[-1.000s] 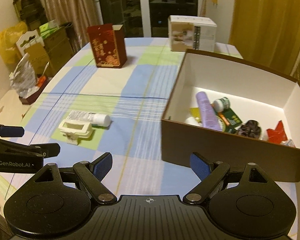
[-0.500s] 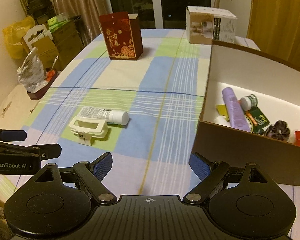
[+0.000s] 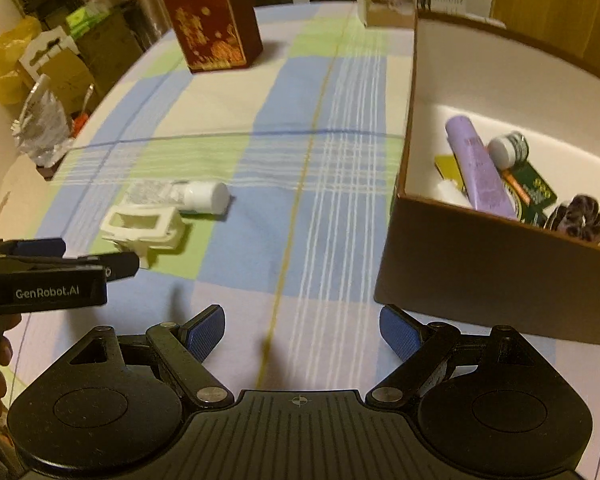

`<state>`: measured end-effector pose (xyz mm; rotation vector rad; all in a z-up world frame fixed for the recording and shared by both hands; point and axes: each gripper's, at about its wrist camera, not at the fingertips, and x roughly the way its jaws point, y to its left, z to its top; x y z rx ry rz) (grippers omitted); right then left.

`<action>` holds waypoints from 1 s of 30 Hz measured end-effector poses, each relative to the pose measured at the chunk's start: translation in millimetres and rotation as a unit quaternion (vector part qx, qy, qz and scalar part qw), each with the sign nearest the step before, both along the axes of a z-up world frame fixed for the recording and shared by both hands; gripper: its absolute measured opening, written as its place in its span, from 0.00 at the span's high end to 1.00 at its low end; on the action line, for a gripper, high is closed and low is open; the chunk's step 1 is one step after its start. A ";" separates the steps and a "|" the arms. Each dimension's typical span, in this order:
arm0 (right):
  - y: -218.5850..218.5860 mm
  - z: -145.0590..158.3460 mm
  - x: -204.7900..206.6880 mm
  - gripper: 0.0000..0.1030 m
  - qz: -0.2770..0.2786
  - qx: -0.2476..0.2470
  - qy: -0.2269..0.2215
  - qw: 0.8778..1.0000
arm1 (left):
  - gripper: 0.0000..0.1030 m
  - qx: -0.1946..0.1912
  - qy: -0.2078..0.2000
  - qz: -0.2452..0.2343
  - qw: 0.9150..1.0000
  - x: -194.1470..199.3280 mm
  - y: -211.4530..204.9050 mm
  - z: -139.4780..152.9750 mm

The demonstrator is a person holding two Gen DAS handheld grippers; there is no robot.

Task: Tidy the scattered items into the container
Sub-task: 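Lower the left tool onto the white hair clip and close it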

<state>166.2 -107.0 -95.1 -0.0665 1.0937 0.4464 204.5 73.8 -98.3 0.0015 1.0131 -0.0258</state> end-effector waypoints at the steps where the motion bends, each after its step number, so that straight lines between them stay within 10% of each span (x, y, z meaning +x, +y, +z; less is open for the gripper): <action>1: -0.2 -0.9 1.0 0.13 0.000 0.002 0.000 1.000 | 0.07 0.000 0.000 0.001 1.000 2.9 -0.8 -2.3; 19: 4.4 -13.0 10.7 0.13 0.008 -0.002 0.020 1.000 | 0.20 0.022 0.017 -0.003 1.000 33.0 -9.6 -28.7; 22: 10.5 -14.1 8.9 0.13 0.017 -0.002 0.022 1.000 | 0.43 0.027 0.018 -0.009 0.999 29.2 -4.3 -26.2; 30: 33.5 -18.0 -1.0 0.13 0.051 -0.004 0.026 0.998 | 0.64 0.029 0.033 0.002 0.999 13.7 26.9 -27.6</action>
